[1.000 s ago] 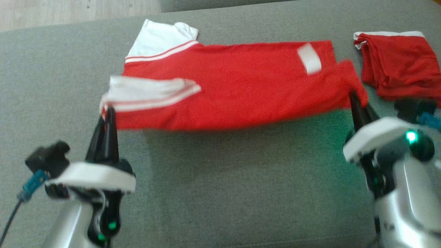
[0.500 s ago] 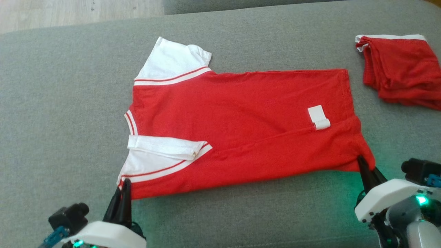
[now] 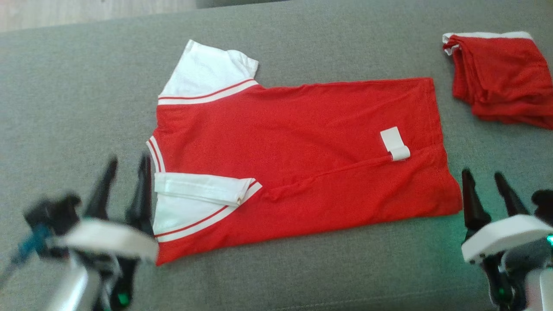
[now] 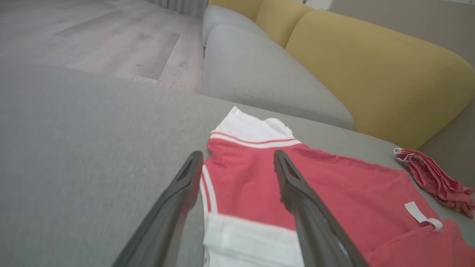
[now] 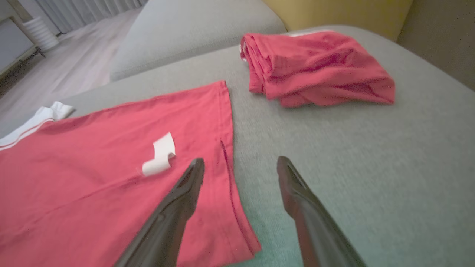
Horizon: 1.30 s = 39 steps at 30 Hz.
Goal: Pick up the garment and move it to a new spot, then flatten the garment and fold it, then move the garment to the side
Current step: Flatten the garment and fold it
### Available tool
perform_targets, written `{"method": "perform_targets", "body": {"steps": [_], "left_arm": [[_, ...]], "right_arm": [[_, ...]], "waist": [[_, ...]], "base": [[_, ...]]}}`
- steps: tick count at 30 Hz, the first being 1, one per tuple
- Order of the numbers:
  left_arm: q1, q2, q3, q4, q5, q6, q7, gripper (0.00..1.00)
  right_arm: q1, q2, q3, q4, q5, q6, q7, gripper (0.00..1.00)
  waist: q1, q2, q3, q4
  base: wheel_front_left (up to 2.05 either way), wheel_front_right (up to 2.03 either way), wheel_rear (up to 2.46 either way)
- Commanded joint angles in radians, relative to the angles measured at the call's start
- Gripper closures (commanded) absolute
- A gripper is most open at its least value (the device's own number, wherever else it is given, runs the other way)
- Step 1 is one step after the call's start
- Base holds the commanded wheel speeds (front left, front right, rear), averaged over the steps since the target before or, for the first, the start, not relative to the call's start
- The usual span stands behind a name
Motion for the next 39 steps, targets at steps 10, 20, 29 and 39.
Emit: {"method": "perform_targets", "body": {"steps": [10, 20, 29, 39], "left_arm": [[-0.589, 0.200, 0.003, -0.003, 0.091, -0.123, 0.257, 0.00], [-0.902, 0.275, -0.081, 0.313, 0.162, -0.186, 0.437, 0.00], [-0.931, 0.306, -0.067, 0.510, 0.144, -0.158, 0.513, 0.00], [-0.904, 0.297, -0.115, 0.521, 0.105, -0.187, 0.601, 0.69]], "right_arm": [[-0.204, -0.007, 0.143, -0.125, -0.061, 0.007, -0.046, 0.00], [-0.371, -0.007, 0.296, -0.102, -0.044, 0.007, -0.059, 0.00], [-0.437, -0.007, 0.355, -0.071, -0.030, 0.007, -0.095, 0.00], [-0.440, -0.007, 0.345, -0.049, -0.038, 0.007, -0.102, 0.00]], "waist": [[0.0000, 0.0000, 0.123, -0.074], [0.0000, 0.0000, 0.286, -0.213], [0.0000, 0.0000, 0.344, -0.285], [0.0000, 0.0000, 0.330, -0.278]], "base": [[0.00, 0.00, 0.00], [0.00, 0.00, 0.00], [0.00, 0.00, 0.00], [0.00, 0.00, 0.00]]}}
